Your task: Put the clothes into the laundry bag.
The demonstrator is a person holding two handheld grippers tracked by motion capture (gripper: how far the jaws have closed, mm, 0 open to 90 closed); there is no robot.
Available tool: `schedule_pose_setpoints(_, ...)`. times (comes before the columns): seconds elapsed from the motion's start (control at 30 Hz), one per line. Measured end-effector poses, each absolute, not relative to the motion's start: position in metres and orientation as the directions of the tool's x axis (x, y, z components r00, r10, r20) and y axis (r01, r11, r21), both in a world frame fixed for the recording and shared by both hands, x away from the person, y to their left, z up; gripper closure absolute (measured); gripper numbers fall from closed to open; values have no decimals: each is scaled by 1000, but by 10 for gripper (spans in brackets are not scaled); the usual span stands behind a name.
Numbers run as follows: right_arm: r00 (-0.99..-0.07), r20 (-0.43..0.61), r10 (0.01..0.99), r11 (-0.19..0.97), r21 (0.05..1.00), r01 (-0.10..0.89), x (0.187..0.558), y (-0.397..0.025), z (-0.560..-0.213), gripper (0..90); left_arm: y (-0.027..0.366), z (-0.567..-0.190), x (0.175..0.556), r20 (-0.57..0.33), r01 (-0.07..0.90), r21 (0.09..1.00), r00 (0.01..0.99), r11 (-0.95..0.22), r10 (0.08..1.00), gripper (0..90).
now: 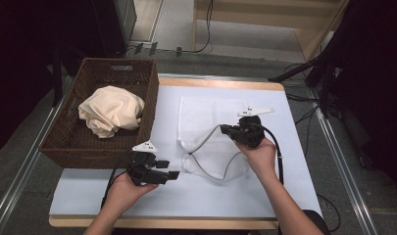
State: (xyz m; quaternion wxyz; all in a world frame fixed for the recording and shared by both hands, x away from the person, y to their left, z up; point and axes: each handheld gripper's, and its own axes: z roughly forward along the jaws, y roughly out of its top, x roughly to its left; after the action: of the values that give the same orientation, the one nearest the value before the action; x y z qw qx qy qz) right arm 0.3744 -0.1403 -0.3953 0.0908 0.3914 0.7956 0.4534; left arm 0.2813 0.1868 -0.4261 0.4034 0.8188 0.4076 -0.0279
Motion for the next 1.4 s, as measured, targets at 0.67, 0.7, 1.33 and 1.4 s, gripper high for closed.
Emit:
schedule_pose_setpoints(0.67, -694, 229, 683, 337, 743, 578, 368, -139, -402, 892, 176, -386, 283, -347, 647, 641, 725, -413, 595, 356)
schedule_pose_setpoints(0.7, -694, 231, 682, 336, 744, 578, 369, -140, -402, 892, 176, -382, 284, -343, 641, 644, 729, -417, 592, 356)
schedule_pose_setpoints(1.33, -692, 249, 677, 327, 741, 586, 368, -141, -402, 891, 192, -335, 317, -300, 626, 634, 740, -454, 602, 323)
schedule_pose_setpoints(1.4, -694, 254, 674, 326, 741, 588, 368, -141, -403, 891, 199, -329, 321, -289, 624, 635, 739, -456, 608, 320)
